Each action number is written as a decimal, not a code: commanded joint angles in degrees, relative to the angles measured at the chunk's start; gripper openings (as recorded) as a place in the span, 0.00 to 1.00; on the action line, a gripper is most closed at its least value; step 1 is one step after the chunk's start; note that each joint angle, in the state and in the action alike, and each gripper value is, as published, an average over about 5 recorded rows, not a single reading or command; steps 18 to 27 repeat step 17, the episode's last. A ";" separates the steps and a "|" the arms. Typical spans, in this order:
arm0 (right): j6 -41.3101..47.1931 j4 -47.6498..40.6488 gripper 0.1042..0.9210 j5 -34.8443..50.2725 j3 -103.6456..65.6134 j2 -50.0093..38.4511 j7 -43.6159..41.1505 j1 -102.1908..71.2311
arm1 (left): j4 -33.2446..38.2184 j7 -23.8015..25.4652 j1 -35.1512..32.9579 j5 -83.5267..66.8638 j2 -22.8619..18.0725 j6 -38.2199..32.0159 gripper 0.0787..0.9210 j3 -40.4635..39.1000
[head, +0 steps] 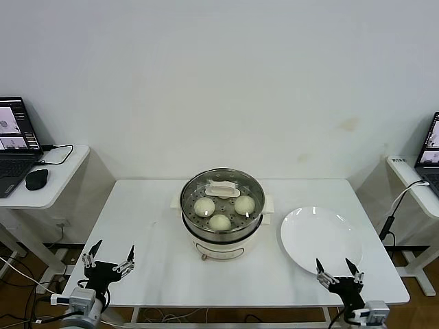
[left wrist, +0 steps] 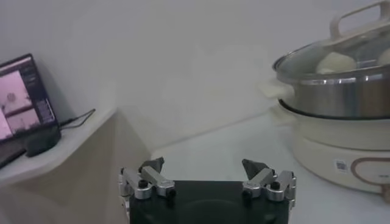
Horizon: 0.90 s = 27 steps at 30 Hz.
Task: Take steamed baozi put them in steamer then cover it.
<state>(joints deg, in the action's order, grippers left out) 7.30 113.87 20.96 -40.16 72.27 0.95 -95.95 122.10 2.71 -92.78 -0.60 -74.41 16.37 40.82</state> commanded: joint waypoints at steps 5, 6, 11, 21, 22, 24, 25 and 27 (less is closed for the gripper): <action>-0.62 1.30 0.88 -3.35 -0.16 1.28 0.01 -1.64 | 0.53 -0.34 -0.89 -2.37 1.38 0.61 0.88 0.09; -0.61 1.39 0.88 -3.59 -0.14 1.28 -0.08 -1.86 | 0.68 -0.35 -0.91 -2.38 1.33 0.61 0.88 0.13; -0.38 2.03 0.88 -4.07 -0.18 1.06 -0.31 -2.54 | 1.92 -0.29 -1.31 -2.39 1.07 0.65 0.88 0.34; 0.09 2.17 0.88 -4.12 -0.18 0.98 -0.30 -2.51 | 2.78 -0.21 -1.80 -2.51 0.74 0.66 0.88 0.61; 0.09 2.17 0.88 -4.12 -0.18 0.98 -0.30 -2.51 | 2.78 -0.21 -1.80 -2.51 0.74 0.66 0.88 0.61; 0.09 2.17 0.88 -4.12 -0.18 0.98 -0.30 -2.51 | 2.78 -0.21 -1.80 -2.51 0.74 0.66 0.88 0.61; 0.09 2.17 0.88 -4.12 -0.18 0.98 -0.30 -2.51 | 2.78 -0.21 -1.80 -2.51 0.74 0.66 0.88 0.61; 0.09 2.17 0.88 -4.12 -0.18 0.98 -0.30 -2.51 | 2.78 -0.21 -1.80 -2.51 0.74 0.66 0.88 0.61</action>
